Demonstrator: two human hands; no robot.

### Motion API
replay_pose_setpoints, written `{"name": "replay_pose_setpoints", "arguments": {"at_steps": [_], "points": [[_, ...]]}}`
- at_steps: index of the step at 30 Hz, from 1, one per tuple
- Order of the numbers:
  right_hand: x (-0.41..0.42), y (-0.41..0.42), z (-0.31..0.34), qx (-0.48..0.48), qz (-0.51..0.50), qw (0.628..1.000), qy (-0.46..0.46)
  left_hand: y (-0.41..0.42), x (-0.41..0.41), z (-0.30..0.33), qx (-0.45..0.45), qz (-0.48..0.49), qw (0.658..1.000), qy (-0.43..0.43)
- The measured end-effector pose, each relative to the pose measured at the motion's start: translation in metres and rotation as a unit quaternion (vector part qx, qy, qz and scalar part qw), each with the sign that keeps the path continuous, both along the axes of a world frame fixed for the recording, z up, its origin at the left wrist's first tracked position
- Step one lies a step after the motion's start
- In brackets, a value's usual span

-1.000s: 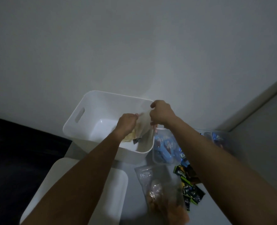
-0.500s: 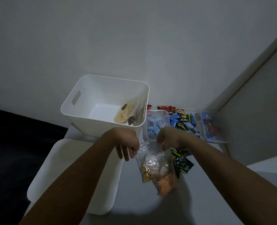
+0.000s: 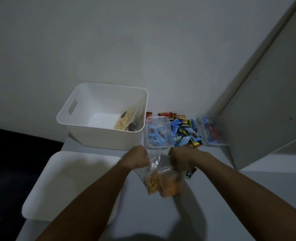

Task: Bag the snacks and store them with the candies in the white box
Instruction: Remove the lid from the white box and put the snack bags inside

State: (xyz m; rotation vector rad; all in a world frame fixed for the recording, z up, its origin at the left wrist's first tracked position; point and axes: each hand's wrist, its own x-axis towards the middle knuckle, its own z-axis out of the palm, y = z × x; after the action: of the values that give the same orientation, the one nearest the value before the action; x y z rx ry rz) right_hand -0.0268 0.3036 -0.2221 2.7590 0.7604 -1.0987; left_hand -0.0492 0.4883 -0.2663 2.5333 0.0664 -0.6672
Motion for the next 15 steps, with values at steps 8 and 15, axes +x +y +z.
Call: {"name": "replay_pose_setpoints", "arguments": {"at_steps": [8,15], "points": [[0.032,-0.009,0.133,0.182,-0.131,0.974,0.039,0.037,-0.001,0.128,-0.052,0.023,0.998,0.023],[0.054,0.035,0.193,0.407,-0.221,0.886,0.024,0.093,0.016,0.215,-0.163,0.12,0.977,-0.066]]}}
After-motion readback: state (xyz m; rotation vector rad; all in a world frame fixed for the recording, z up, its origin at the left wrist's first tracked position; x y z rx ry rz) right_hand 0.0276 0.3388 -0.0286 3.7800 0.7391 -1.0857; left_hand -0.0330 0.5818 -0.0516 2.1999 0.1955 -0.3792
